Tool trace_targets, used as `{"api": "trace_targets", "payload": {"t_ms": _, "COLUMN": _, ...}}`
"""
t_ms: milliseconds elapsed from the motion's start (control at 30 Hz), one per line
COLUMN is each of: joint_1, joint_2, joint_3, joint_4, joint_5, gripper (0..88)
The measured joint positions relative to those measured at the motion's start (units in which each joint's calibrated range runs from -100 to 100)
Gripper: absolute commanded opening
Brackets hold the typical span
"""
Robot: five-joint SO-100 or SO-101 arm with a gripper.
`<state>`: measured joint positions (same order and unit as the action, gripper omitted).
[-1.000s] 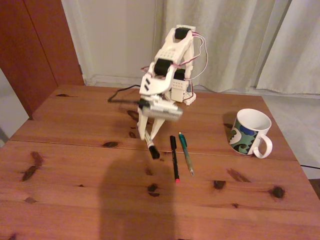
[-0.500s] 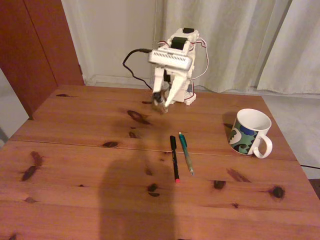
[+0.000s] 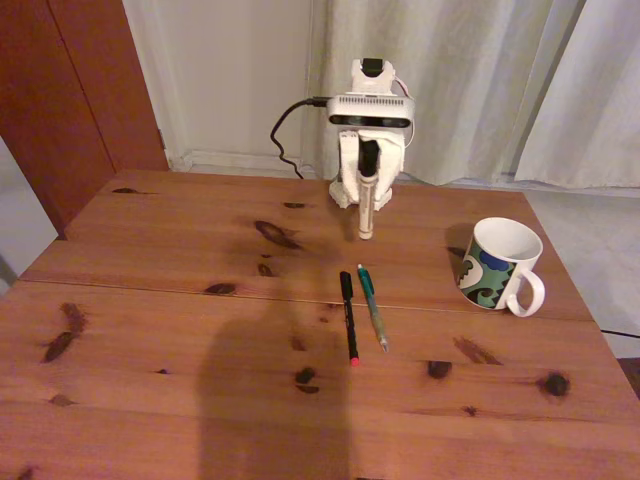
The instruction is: Clean up the desk and place the pens and markers into the cup
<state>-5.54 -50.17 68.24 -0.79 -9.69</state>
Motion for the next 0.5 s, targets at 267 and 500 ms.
{"api": "trace_targets", "payload": {"t_ms": 267, "joint_1": -9.68, "joint_2": 1.10, "joint_3": 0.00, "joint_4": -2.16, "joint_5": -1.07, "gripper": 0.5}}
{"api": "trace_targets", "payload": {"t_ms": 500, "joint_1": -18.63, "joint_2": 1.02, "joint_3": 3.23, "joint_4": -2.16, "joint_5": -2.98, "gripper": 0.5}}
